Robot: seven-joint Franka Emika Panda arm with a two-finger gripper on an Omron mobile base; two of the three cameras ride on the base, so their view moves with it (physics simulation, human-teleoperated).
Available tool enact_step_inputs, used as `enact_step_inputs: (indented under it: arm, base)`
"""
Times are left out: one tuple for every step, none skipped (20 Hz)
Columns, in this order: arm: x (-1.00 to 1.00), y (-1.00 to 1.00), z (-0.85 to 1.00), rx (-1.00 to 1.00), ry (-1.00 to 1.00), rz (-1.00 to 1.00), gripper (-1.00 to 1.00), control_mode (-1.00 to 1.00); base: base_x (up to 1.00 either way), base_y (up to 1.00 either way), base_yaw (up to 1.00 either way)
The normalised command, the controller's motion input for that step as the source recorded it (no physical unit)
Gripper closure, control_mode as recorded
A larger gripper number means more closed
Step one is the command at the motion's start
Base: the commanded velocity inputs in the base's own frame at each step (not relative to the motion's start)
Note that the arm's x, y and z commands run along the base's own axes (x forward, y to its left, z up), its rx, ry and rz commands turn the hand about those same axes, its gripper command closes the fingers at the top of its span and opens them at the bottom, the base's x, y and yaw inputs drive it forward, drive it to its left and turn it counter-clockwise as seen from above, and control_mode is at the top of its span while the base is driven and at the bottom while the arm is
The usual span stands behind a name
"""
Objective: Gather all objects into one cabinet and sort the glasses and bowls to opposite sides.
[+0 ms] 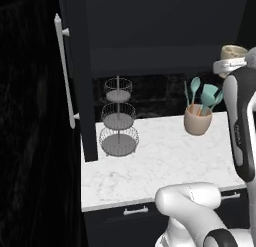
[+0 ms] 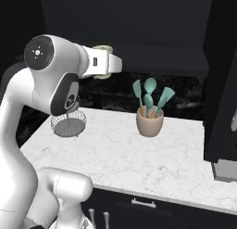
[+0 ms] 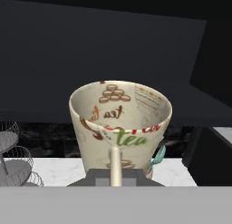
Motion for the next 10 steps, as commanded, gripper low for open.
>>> enact_step_inputs:
  arm:
    - [0.0, 0.0, 0.0, 0.0, 0.0, 0.0, 1.0, 1.0]
    - [0.0, 0.0, 0.0, 0.0, 0.0, 0.0, 1.0, 1.0]
    - [0.0, 0.0, 0.0, 0.0, 0.0, 0.0, 1.0, 1.0]
    - [0.0, 0.0, 0.0, 0.0, 0.0, 0.0, 1.0, 1.0]
    - [0.0, 0.0, 0.0, 0.0, 0.0, 0.0, 1.0, 1.0]
    - [0.0, 0.0, 0.0, 0.0, 0.0, 0.0, 1.0, 1.0]
    - [0.0, 0.0, 0.0, 0.0, 0.0, 0.0, 1.0, 1.0]
    - [0.0, 0.0, 0.0, 0.0, 0.0, 0.0, 1.0, 1.0]
    - [0.0, 0.0, 0.0, 0.0, 0.0, 0.0, 1.0, 1.0]
    - [0.0, 0.0, 0.0, 0.0, 0.0, 0.0, 1.0, 1.0]
  base:
    - [-0.79, 0.0, 0.0]
    - [-0.99, 0.0, 0.0]
    - [-1.0, 0.0, 0.0]
    - [-1.0, 0.0, 0.0]
    - [-1.0, 0.0, 0.0]
    - [-1.0, 0.0, 0.0]
    - [-1.0, 0.0, 0.0]
    - [-1.0, 0.0, 0.0]
    - [-1.0, 0.0, -0.07]
    - [-0.91, 0.0, -0.15]
